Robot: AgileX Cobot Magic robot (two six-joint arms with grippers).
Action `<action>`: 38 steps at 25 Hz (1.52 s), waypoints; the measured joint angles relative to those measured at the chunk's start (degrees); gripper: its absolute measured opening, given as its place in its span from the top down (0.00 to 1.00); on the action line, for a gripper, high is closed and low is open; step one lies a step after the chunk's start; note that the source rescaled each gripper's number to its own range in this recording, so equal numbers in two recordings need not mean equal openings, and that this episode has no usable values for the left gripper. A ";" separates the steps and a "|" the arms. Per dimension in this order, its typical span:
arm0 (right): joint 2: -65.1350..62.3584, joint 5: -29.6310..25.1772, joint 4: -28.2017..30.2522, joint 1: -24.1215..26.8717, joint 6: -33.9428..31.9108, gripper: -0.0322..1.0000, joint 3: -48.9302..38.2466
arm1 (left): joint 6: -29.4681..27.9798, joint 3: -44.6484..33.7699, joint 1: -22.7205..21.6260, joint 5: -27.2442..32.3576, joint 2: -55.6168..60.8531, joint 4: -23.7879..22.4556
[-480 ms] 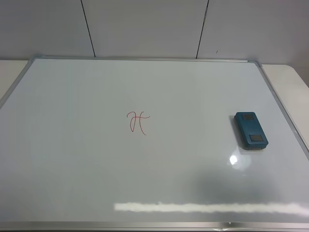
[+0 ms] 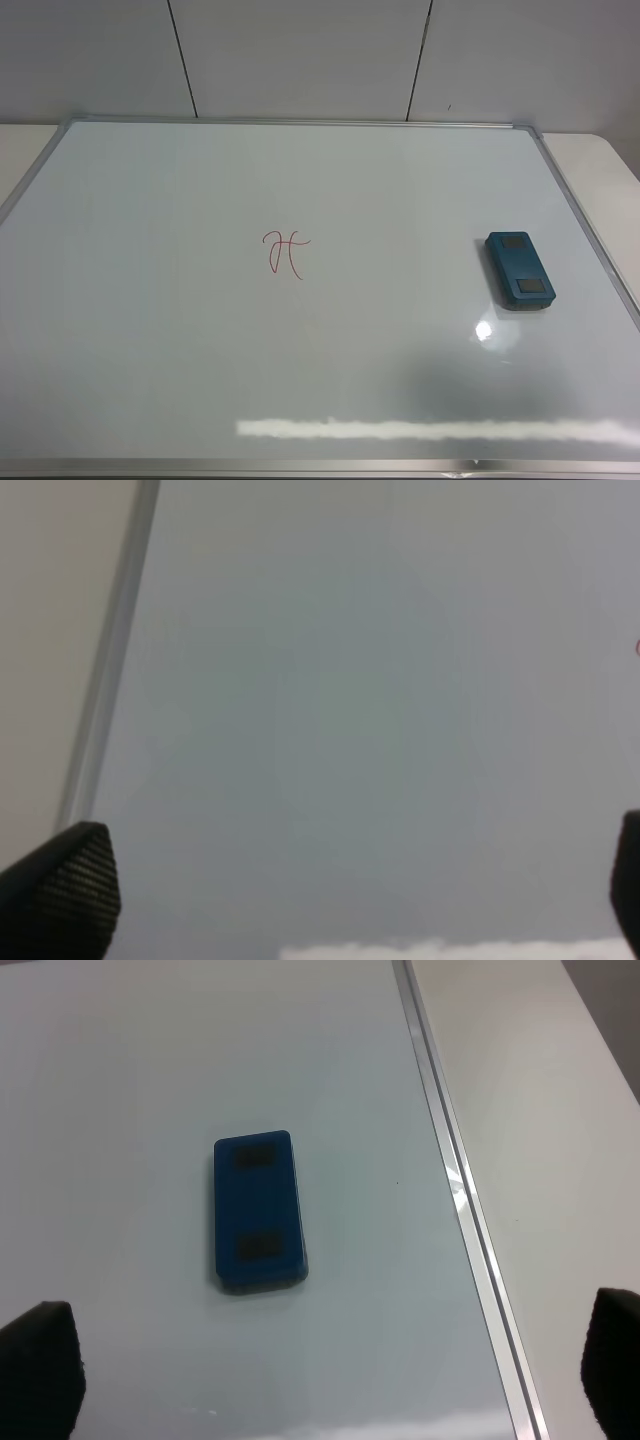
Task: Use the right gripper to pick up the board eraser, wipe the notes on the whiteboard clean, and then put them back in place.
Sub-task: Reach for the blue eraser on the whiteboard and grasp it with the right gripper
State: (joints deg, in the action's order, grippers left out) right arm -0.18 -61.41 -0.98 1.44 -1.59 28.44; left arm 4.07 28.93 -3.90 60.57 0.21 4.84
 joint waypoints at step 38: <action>35.54 3.02 -1.26 0.00 -11.07 0.00 15.34 | 0.00 0.00 0.00 0.00 0.00 0.00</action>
State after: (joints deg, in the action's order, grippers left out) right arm 35.36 -58.39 -2.24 1.44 -12.66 43.78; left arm 4.07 28.93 -3.90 60.57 0.21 4.84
